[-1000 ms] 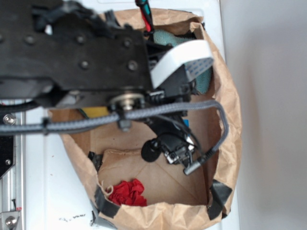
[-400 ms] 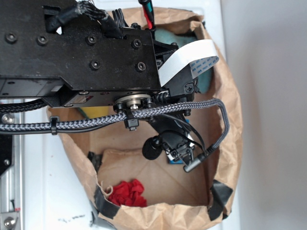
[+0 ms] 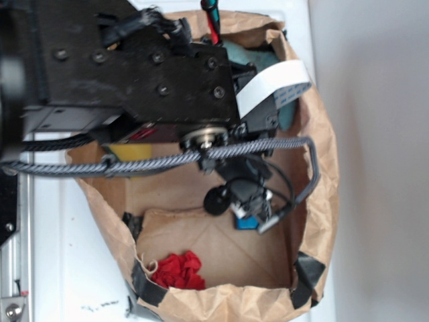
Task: Grab the blue cloth.
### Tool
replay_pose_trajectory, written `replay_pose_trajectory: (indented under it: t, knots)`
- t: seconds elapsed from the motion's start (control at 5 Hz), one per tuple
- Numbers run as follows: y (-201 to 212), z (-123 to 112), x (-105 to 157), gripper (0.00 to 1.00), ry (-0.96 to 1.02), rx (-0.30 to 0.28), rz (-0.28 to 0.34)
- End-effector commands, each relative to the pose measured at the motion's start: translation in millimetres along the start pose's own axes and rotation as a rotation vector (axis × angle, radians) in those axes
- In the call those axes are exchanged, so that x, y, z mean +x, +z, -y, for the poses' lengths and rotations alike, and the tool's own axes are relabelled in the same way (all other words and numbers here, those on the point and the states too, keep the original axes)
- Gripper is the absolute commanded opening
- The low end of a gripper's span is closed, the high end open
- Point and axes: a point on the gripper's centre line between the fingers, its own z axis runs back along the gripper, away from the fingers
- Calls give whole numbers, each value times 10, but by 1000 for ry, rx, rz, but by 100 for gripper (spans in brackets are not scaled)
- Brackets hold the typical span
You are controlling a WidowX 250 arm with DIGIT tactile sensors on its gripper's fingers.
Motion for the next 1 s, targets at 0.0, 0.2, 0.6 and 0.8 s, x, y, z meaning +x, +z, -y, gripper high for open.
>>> replay_pose_trajectory:
  t: [0.0,0.2,0.6,0.8]
  knots:
    - [-30,-207,231,100,35,22,82]
    - [-135,-247,277,100,33,52,132]
    - [-303,-264,403,100,53,102,229]
    - [-371,-248,530,100,103,92,266]
